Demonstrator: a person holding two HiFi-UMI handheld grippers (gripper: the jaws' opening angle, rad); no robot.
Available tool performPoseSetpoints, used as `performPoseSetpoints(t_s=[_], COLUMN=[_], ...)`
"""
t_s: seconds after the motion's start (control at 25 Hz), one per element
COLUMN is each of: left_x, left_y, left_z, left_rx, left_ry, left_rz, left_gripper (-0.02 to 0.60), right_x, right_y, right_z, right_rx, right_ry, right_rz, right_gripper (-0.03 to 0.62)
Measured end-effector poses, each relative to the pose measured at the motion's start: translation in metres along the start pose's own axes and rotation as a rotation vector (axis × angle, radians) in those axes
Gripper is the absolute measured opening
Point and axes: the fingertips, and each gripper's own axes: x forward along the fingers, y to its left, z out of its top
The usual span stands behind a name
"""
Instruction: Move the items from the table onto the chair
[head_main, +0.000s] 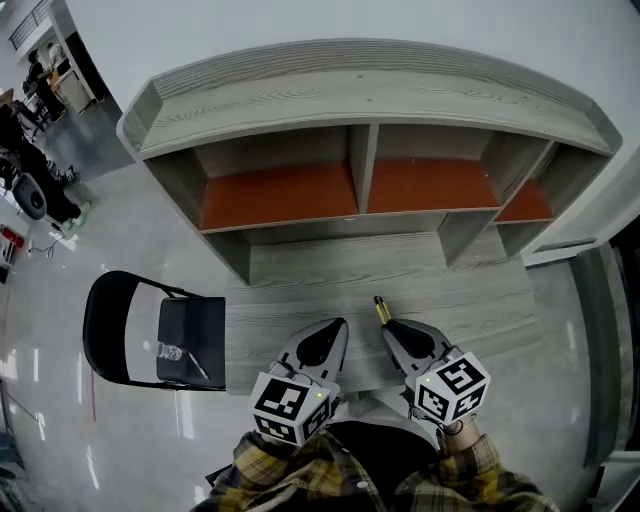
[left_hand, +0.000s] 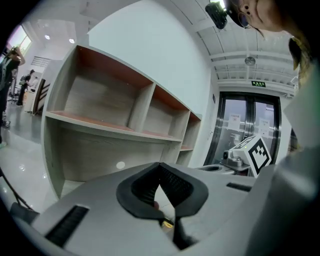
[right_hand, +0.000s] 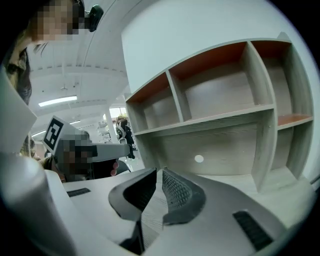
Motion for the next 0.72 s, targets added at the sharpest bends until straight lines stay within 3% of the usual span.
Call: performPoseSetpoints(t_s=[0.2,0.72], left_x=[0.014,0.012], left_y=[-0.021,-0.035], left_z=[0.006,0.009], left_rx=[0.033,0.05], left_ry=[0.008,0.013], left_rz=[-0.019,-0.031], left_gripper=[0.004,0.003], right_x=[-0.02,-0.027], right_y=[-0.021,-0.019], right_z=[0.006,0.019], right_rx=[0.02,-0.004], right_ry=[-0.038,-0.066], right_rz=[-0.027,-0.004], right_gripper=[0.034,0.021])
